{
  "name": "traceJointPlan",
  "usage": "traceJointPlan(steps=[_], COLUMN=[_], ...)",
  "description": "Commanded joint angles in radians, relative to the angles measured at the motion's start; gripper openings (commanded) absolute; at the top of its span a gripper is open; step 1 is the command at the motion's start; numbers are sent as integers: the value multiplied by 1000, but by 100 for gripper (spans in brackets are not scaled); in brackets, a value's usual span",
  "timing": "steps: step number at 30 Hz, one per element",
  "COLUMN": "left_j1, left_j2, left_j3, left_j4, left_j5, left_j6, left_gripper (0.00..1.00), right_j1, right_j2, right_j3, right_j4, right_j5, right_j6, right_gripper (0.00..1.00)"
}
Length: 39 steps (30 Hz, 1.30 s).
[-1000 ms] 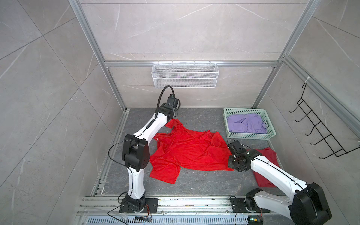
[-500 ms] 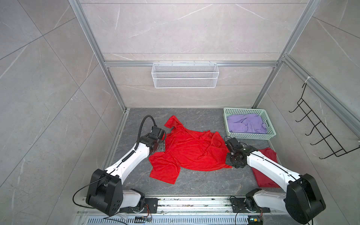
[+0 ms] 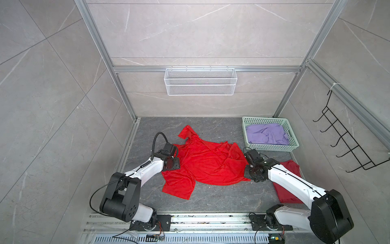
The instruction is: Fold and stack the t-shirts
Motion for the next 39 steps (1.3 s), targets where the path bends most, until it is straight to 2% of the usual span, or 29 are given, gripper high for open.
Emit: traceJointPlan(steps=[1,3,4,5,11,15,19,23,26,30,31,35,39], left_j1=[13,16,17,17,37,44,45,49,64,75,74,76,74], left_j2=[10,-8,-27,-46,-242,-309,-279,-173,-55,98,109,29,-119], left_j3=[6,18,26,36,142,195,229,262,331,483,499,434,264], left_j4=[98,83,68,49,-104,-151,-145,-100,-91,-195,-216,-269,-370], left_j5=[57,63,59,48,-8,-50,-58,-52,-60,-147,-179,-237,-230], left_j6=[37,34,33,32,31,46,76,99,112,77,51,-25,-157], left_gripper=[31,15,4,0,0,0,0,0,16,56,61,77,78], right_j1=[4,6,5,5,5,3,4,3,3,2,1,-1,-5], right_j2=[-23,-33,-40,-45,-45,-19,10,22,43,90,102,129,140], right_j3=[-15,-14,-11,-2,93,121,114,93,81,80,83,95,95], right_j4=[2,2,-2,-10,-74,-76,-42,-6,15,44,49,53,52], right_j5=[1,6,13,26,121,139,107,84,81,80,80,78,77], right_j6=[11,16,13,10,-45,-60,-58,-48,-49,-38,-34,-26,-30], right_gripper=[0,0,0,0,0,0,0,0,0,0,0,0,0])
